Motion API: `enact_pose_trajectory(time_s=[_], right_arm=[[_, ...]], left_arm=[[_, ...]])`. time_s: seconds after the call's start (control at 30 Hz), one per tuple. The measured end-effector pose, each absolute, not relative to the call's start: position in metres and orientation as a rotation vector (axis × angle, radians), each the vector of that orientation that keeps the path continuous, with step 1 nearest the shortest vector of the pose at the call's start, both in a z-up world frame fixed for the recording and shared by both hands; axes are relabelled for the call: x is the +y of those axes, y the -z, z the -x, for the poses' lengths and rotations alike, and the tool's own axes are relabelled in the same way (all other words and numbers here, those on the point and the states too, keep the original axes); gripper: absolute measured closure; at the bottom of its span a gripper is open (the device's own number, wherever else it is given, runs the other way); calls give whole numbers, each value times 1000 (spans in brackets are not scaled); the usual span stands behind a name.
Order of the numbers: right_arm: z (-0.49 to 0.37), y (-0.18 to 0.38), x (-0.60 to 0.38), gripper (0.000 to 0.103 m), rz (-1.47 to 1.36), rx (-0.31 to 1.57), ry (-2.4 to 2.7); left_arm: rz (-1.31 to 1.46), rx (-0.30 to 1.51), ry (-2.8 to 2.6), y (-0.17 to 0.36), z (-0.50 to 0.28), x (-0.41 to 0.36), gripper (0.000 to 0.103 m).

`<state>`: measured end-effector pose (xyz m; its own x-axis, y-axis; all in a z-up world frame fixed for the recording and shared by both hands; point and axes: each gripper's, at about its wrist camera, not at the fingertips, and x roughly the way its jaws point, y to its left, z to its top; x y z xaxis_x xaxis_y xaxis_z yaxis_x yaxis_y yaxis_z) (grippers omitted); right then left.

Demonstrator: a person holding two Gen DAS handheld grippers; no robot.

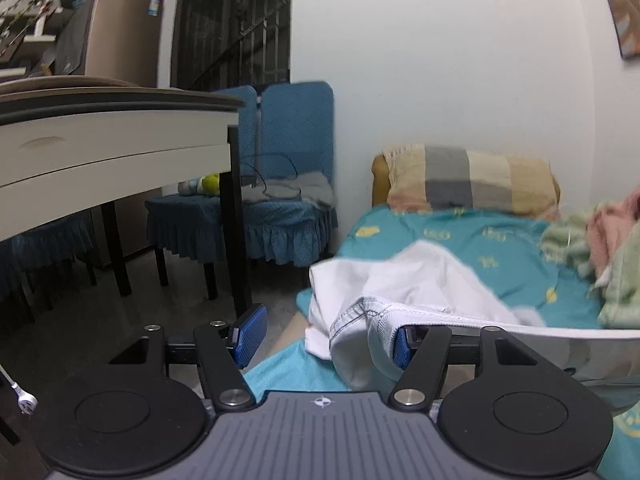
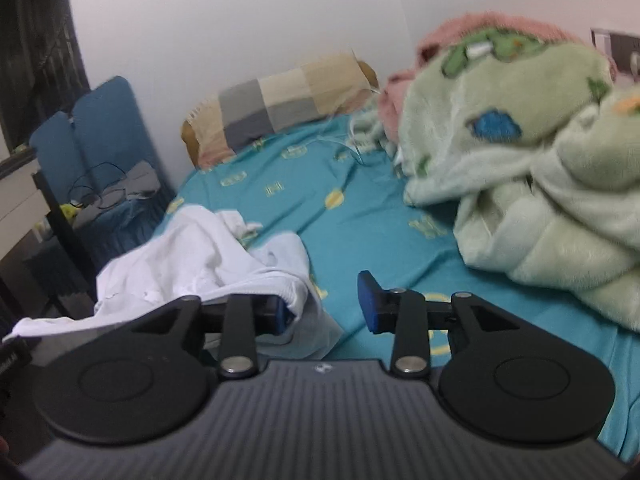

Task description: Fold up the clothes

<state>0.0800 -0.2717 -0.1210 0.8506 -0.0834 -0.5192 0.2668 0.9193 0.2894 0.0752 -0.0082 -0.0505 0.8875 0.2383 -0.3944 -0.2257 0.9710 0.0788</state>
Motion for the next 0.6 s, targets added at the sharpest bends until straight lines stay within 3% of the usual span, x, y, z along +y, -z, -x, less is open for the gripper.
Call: enact_pose_trajectory(time_s=[0.13,0.2,0.27,0.4,0.6], right_arm=[[-105,173,-287,65,-507,779,203],[-105,181,-290,64,-561,824,192],[-105,189,-294,66,-615,866,181],[-96,167,-301,69,-682,772,122],[-95,136,-286,74,-442,653,114]], left_arm=[[-32,557,-244,70,-91,-4,47],[-3,567,-252,70,-93,1,54],[37,555,-251,67,-92,6,55],[73,485,-228,58,-80,10,60],[80,344,-178,42,-65,3,76]])
